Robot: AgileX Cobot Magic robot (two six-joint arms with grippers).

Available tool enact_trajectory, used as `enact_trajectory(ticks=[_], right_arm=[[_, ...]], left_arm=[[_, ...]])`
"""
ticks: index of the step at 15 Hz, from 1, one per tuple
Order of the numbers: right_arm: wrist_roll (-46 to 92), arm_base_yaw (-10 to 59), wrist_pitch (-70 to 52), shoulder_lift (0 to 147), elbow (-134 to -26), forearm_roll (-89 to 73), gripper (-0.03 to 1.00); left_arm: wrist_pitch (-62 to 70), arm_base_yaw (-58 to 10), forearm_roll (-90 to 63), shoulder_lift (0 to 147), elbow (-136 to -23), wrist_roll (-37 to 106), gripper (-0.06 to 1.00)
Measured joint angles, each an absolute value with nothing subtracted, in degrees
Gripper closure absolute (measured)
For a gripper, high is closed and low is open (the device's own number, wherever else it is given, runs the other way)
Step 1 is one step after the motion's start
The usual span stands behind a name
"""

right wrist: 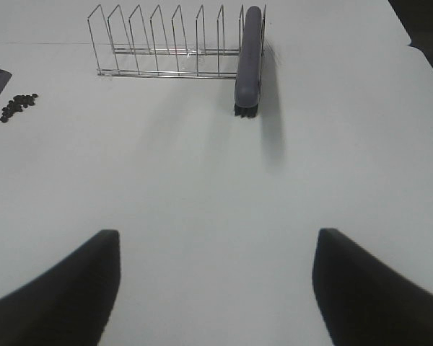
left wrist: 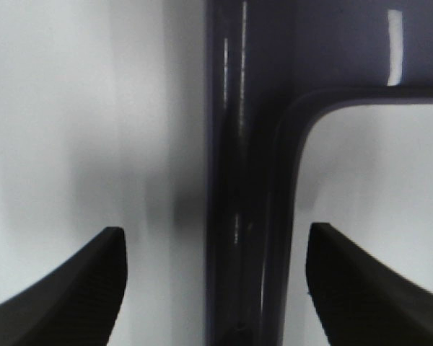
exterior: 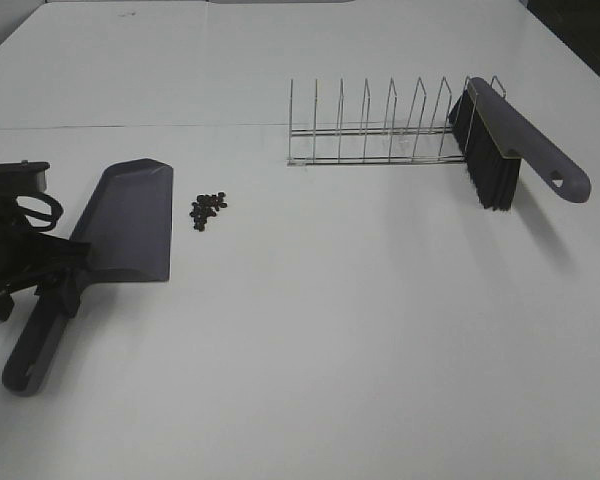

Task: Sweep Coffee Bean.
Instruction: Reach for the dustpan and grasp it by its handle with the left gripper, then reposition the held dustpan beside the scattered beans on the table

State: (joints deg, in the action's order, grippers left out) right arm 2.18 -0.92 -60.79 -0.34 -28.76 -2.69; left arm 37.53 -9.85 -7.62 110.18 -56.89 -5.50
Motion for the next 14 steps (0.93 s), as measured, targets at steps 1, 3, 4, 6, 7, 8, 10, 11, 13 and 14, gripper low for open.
enact_trajectory(ticks=[1,3,4,6,7,8,10,11,13,14], right_arm=[[2.2,-0.9,-60.8,-0.3,-28.8,-2.7,0.26],[2.2,-0.9,-60.8,-0.3,-28.8,-2.7,0.26],[2.2,-0.9,-60.8,-0.3,-28.8,-2.7,0.26],[2.2,-0.9,-60.8,-0.3,-28.8,-2.7,0.26],[2.2,-0.9,-60.8,-0.3,-28.8,-2.7,0.26],[2.2,-0.9,-60.8,-0.3,-28.8,-2.7,0.26],[2.2,-0.9,-60.8,-0.3,-28.8,-2.7,0.26],[2.2,-0.9,-60.8,-0.3,-28.8,-2.7,0.26],[2.2,-0.9,-60.8,-0.3,-28.8,-2.8,0.26],[2.2,-0.9,-60.8,-0.3,-28.8,-2.8,0.26]], left_arm=[[37.4,-9.9,-7.6,111.3,-56.9,-5.5,0.30],[36.5,-9.9,-7.6,113.1,-57.2,-5.4,0.31],[36.4,-9.9,-7.4,113.4,-57.4,-5.4,0.33],[36.6,-9.9,-7.3,113.9,-58.2,-5.3,0.41],[36.6,-9.9,-7.4,114.0,-58.4,-5.4,0.52],[36.8,-9.9,-7.6,114.2,-58.9,-5.6,0.64],[37.2,-9.9,-7.9,114.6,-59.9,-5.8,0.67],[37.2,-9.9,-8.0,114.8,-60.3,-6.3,0.67],[37.5,-9.9,-8.1,114.5,-60.4,-6.9,0.67],[38.0,-9.9,-8.1,113.9,-60.4,-7.1,0.67]])
